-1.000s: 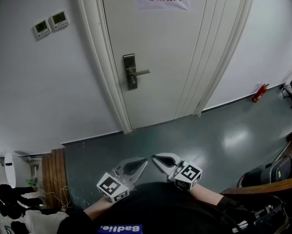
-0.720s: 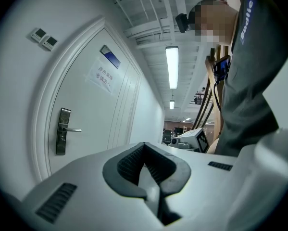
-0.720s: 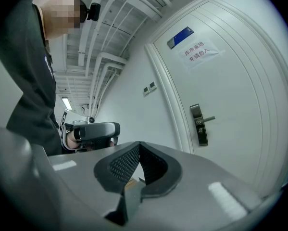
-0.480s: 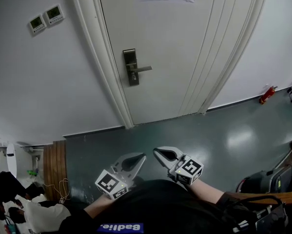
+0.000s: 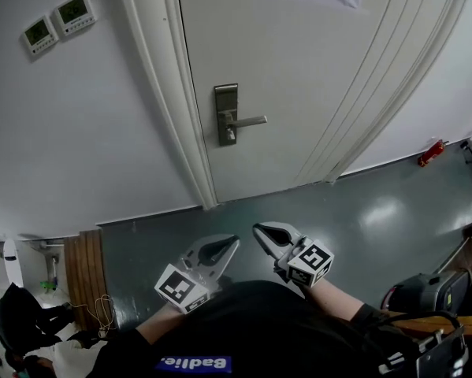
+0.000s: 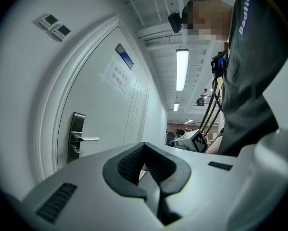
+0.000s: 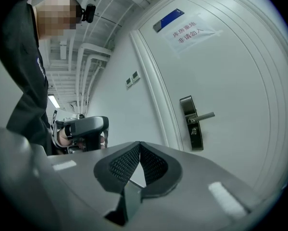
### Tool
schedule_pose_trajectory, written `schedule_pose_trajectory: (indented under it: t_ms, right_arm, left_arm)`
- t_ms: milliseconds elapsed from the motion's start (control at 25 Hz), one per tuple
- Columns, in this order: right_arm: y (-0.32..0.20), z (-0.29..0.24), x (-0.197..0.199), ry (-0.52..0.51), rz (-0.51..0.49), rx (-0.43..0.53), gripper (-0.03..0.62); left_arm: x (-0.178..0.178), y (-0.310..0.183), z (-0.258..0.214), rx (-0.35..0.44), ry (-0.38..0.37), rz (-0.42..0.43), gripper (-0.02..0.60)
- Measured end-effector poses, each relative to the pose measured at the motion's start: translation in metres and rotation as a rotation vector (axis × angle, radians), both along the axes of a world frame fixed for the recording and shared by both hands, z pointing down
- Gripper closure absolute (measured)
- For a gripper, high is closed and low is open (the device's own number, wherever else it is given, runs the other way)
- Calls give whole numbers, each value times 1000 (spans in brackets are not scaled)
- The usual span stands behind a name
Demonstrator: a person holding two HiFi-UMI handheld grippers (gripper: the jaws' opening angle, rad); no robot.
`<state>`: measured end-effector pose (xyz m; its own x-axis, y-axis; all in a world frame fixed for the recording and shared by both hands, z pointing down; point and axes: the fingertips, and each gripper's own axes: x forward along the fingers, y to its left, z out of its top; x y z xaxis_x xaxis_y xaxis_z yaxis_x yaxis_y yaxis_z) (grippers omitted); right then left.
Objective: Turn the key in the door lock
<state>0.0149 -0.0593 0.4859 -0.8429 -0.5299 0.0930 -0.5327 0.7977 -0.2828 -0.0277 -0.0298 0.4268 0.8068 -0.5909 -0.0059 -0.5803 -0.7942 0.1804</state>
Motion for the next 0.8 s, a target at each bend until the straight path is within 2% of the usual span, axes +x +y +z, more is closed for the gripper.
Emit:
schedule_pose_trajectory:
  t_ms: [360, 640, 800]
  right_arm:
    - [-99, 8, -50, 43, 104, -21, 585]
    - [-149, 22, -51, 36, 139, -66, 569]
    - [-179, 36, -44, 13, 146, -115, 553]
  left_arm:
    - [-62, -83, 3, -10, 15, 72, 589]
    - [-69, -111, 9, -40, 17, 72, 589]
    - [-67, -129, 10, -39, 7, 29, 589]
